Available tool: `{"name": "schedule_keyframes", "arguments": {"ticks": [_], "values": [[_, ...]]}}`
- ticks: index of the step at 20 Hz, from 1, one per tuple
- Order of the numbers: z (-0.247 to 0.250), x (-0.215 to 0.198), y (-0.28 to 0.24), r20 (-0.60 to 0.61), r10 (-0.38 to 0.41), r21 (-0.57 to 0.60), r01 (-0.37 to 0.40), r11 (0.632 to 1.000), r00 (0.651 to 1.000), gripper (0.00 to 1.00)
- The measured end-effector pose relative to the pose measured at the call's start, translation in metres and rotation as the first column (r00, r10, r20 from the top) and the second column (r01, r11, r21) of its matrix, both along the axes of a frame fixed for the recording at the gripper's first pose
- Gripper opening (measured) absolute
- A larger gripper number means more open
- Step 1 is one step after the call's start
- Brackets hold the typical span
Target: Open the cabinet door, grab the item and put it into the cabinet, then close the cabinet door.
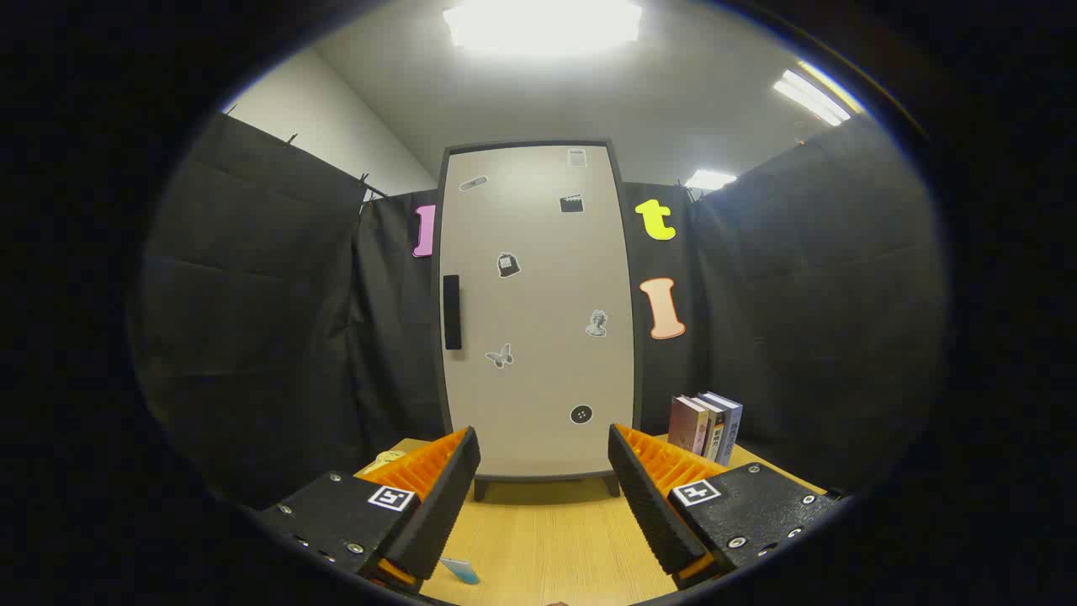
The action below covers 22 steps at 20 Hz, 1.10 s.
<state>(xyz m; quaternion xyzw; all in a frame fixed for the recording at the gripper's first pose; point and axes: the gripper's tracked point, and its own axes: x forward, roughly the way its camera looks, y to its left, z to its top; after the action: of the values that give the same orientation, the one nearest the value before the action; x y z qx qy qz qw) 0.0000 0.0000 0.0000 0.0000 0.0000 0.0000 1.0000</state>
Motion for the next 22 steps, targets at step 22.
{"name": "schedule_keyframes", "arguments": {"ticks": [22], "values": [[0.035, 0.053, 0.03, 0.045, 0.063, 0.022, -0.064, 0.998, 0.997, 0.95]]}}
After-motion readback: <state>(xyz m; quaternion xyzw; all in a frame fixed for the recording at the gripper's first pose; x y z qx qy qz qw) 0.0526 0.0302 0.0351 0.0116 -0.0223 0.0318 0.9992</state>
